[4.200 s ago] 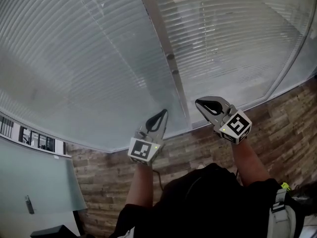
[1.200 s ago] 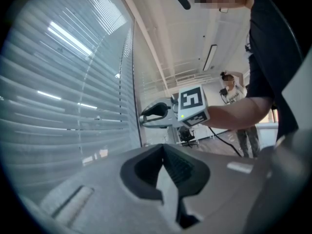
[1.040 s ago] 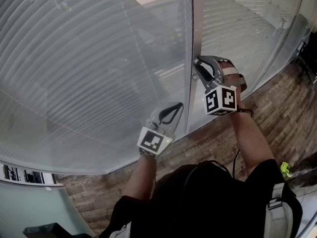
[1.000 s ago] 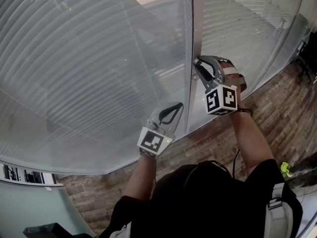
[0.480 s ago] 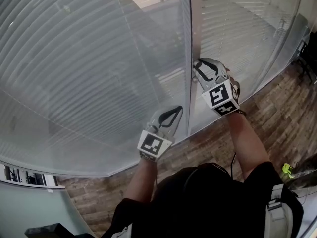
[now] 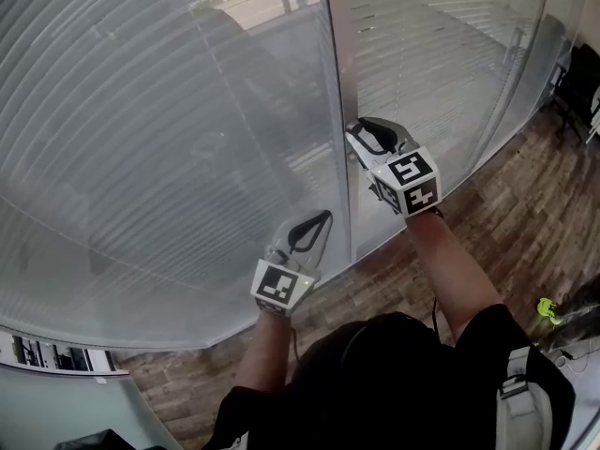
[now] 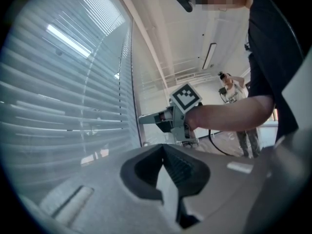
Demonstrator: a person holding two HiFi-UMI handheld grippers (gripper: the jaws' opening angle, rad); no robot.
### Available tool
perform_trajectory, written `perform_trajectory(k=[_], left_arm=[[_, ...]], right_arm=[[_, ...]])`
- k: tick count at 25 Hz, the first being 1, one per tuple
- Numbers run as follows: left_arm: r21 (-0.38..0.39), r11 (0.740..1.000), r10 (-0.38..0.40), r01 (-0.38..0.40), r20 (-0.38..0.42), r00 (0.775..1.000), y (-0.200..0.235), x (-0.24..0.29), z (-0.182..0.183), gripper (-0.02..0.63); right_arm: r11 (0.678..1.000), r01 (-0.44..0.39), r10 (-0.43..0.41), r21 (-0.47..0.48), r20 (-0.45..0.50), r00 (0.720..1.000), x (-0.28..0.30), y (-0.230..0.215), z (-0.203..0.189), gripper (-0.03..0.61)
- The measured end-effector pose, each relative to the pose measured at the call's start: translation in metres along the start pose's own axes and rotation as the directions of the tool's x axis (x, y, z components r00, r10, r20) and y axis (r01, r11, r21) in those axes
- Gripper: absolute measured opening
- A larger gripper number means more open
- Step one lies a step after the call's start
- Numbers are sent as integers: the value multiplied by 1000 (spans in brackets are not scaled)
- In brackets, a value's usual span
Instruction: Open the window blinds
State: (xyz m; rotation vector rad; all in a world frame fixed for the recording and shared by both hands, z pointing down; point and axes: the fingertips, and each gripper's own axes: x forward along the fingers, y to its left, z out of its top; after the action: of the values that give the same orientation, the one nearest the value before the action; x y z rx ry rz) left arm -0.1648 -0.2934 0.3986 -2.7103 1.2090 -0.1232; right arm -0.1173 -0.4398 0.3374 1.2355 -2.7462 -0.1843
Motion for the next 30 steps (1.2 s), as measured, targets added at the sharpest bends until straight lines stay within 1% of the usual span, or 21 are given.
perform_trajectory(k=[2, 4, 6, 8, 10, 11, 14, 18, 21, 26, 28, 29, 30], left_arm=[[8, 1000, -3, 3, 6, 1000, -1, 3, -3, 5], [-6, 1000, -8, 8, -2, 1000, -4, 2, -4, 3], [-9, 1000, -12, 12, -8, 1000, -6, 2, -4, 5], [14, 1000, -12, 12, -2, 1000, -5, 4, -3, 4], [24, 1000, -6, 6, 8, 1000, -3, 4, -6, 3], [20, 1000, -5, 5, 10, 1000, -3, 4, -7, 5], [3, 1000, -13, 13, -6, 1000, -8, 5, 0, 3], [21, 1000, -14, 13, 9, 1000, -8, 7, -1, 5], [3, 1000, -16, 16, -2, 1000, -9, 7, 0, 5], [2, 1000, -16, 16, -2, 1000, -9, 9, 3, 5], [-3, 1000, -11, 12, 6, 1000, -10, 11, 0, 4], [-4, 1000, -8, 8, 12, 1000, -10, 11, -1, 3], [-3, 1000, -9, 9, 12, 1000, -11, 11, -1, 5]], right_arm=[[997, 0, -1, 71, 18, 1000, -1, -2, 0, 127], [990, -3, -2, 141, 34, 999, -3, -2, 1, 127], [975, -12, 0, 222, 54, 999, -4, -2, 2, 127], [953, -21, -2, 302, 75, 997, -4, -4, 3, 127], [935, -22, -8, 353, 85, 996, -3, -4, 4, 127], [932, -18, -13, 362, 84, 996, -3, -4, 4, 127], [933, -2, -26, 360, 72, 997, -3, -4, 3, 127], [929, 0, -28, 369, 71, 997, -3, -5, 3, 127], [933, 6, -33, 359, 68, 997, -3, -4, 2, 127], [940, 4, -31, 341, 76, 997, -2, -3, 5, 127], [952, -3, -23, 305, 81, 996, -3, -3, 4, 132], [964, -3, -20, 265, 82, 996, -5, -3, 2, 136], [977, 1, -19, 212, 80, 997, -7, -2, 0, 175]])
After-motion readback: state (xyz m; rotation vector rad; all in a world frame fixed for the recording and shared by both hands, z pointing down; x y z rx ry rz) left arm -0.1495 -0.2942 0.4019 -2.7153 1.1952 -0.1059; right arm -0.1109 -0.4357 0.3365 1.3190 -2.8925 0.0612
